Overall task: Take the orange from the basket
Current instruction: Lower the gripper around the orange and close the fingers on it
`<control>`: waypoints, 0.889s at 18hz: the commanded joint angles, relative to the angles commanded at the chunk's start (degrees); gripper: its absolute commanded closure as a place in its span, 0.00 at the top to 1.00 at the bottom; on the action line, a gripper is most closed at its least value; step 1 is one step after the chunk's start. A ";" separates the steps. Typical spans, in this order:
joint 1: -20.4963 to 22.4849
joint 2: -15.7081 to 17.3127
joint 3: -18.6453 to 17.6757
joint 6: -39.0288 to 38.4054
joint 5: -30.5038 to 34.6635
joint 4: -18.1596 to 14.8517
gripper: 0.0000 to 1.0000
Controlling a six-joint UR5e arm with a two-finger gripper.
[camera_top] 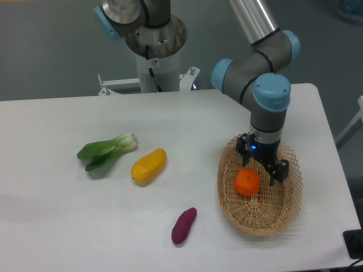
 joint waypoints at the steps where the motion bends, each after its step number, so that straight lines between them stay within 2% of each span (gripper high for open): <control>1: -0.09 -0.09 0.00 0.00 -0.18 0.00 1.00; 16: -0.97 -2.37 0.97 -4.57 0.00 0.53 1.00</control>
